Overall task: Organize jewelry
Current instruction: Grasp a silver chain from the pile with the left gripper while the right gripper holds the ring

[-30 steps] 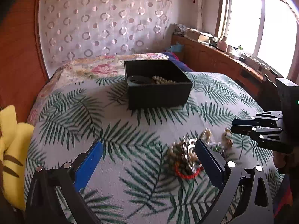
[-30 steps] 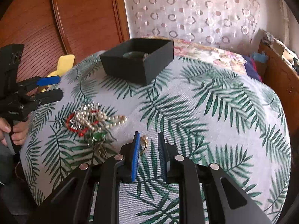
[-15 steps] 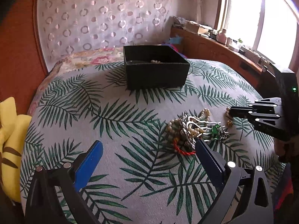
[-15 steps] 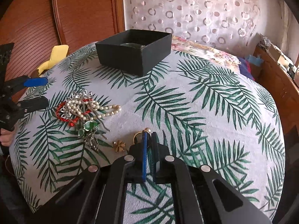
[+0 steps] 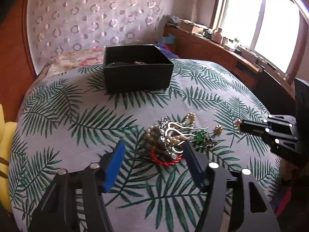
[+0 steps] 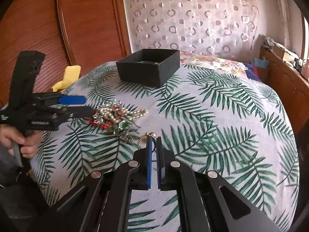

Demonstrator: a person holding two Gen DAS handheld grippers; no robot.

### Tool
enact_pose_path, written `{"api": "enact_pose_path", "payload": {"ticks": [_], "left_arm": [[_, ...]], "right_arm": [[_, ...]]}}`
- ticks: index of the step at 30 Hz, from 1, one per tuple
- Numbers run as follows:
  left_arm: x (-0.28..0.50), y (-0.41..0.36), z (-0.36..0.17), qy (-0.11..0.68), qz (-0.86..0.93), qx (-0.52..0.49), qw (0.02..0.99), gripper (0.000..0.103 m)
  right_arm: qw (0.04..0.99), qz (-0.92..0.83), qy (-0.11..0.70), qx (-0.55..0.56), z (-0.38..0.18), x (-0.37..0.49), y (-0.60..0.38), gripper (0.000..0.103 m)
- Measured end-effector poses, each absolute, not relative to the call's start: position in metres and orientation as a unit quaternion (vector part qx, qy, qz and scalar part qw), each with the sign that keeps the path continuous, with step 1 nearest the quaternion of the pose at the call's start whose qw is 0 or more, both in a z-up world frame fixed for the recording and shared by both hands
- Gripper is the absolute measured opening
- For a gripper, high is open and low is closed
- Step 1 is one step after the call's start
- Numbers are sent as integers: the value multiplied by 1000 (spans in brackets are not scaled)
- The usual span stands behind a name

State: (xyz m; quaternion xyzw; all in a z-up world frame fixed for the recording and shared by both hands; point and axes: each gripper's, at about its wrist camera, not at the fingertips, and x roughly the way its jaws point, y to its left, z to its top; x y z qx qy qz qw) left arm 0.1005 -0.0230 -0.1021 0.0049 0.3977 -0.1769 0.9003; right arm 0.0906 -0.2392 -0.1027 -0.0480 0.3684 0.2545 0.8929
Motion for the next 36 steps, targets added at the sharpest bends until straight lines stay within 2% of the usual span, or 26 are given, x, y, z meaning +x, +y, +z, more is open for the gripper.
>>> {"api": "enact_pose_path", "payload": {"ticks": [5, 11, 14, 36], "left_arm": [[106, -30, -101, 400, -182, 3, 898, 46], [106, -45, -100, 398, -199, 20, 895, 29], [106, -55, -98, 395, -207, 35, 894, 26], [107, -79, -108, 387, -191, 129, 893, 26]], "right_arm": [[893, 252, 370, -46, -108, 87, -244, 5], [892, 254, 372, -37, -113, 86, -249, 5], [891, 257, 374, -33, -113, 86, -250, 5], [889, 259, 376, -31, -114, 86, -250, 5]]}}
